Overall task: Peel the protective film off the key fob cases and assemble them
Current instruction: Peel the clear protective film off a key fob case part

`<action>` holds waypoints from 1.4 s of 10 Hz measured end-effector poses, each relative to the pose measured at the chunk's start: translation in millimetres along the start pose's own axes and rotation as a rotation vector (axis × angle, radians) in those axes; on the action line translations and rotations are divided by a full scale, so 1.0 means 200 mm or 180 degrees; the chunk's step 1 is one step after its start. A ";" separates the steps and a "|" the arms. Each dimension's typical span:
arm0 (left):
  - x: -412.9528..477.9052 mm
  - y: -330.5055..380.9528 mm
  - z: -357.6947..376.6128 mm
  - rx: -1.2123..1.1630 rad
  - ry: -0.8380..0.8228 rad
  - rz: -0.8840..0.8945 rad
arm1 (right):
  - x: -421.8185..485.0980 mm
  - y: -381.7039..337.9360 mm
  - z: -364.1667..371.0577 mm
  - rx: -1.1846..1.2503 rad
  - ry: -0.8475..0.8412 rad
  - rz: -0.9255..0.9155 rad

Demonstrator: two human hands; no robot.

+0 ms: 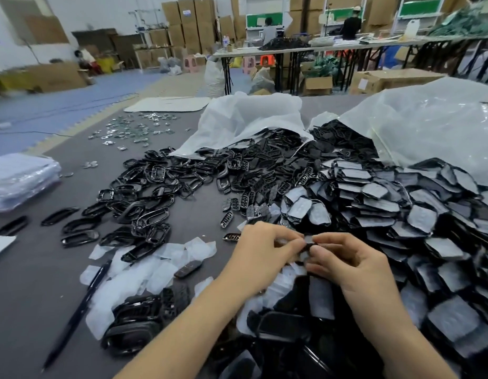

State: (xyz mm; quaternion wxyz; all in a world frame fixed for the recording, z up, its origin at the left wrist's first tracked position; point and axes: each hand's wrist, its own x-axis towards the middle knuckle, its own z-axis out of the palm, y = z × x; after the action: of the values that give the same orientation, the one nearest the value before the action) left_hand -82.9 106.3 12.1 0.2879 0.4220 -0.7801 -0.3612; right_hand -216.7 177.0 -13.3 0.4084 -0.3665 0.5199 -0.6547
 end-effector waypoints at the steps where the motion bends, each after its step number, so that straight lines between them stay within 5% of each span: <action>1: 0.05 -0.01 0.02 0.0119 -0.0372 0.0284 | 0.01 0.02 -0.02 -0.0160 0.0087 0.0010; 2: 0.20 -0.07 -0.09 0.0626 -0.0063 0.0332 | 0.04 0.03 -0.06 -0.0171 0.0279 -0.0007; 3: 0.41 -0.25 -0.30 0.1603 0.0791 -0.0006 | 0.05 0.03 -0.07 -0.0139 0.0329 -0.0094; 4: 0.48 -0.51 -0.39 0.2172 0.0619 -0.0891 | 0.04 0.03 -0.06 0.0028 0.0350 -0.0128; 5: -1.02 -1.02 0.63 0.3028 0.0432 -0.1112 | 0.04 0.03 -0.05 0.0060 0.0278 -0.0080; 6: -0.97 -0.92 0.72 0.1848 -0.0073 -0.1865 | 0.02 0.04 -0.03 -0.0056 0.0188 -0.0085; 7: 0.50 -0.29 -0.47 0.2777 0.0215 -0.0816 | 0.01 0.04 -0.02 -0.0083 0.0194 -0.0032; 8: 0.40 -0.19 -0.45 0.1930 0.1431 -0.0619 | 0.00 0.02 -0.02 -0.0014 0.0241 -0.0014; 9: 0.20 -0.02 -0.23 0.0172 0.1563 0.0089 | 0.01 0.01 -0.02 0.0115 0.0291 0.0019; 10: 0.02 0.07 0.02 -0.1877 0.0948 -0.0321 | 0.01 0.00 -0.01 0.0188 0.0368 -0.0037; 11: -0.09 0.09 0.18 -0.2770 0.0565 -0.0609 | 0.02 -0.01 -0.01 0.0305 0.0471 -0.0121; 14: -0.09 -0.02 0.21 -0.3270 0.0874 -0.0646 | 0.02 -0.01 -0.02 0.0727 0.0612 -0.0126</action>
State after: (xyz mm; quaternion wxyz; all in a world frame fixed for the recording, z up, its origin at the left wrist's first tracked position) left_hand -104.4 135.1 -17.6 0.5201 0.3436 -0.4136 -0.6636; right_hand -221.3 175.0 -11.5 0.3828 -0.2634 0.4714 -0.7496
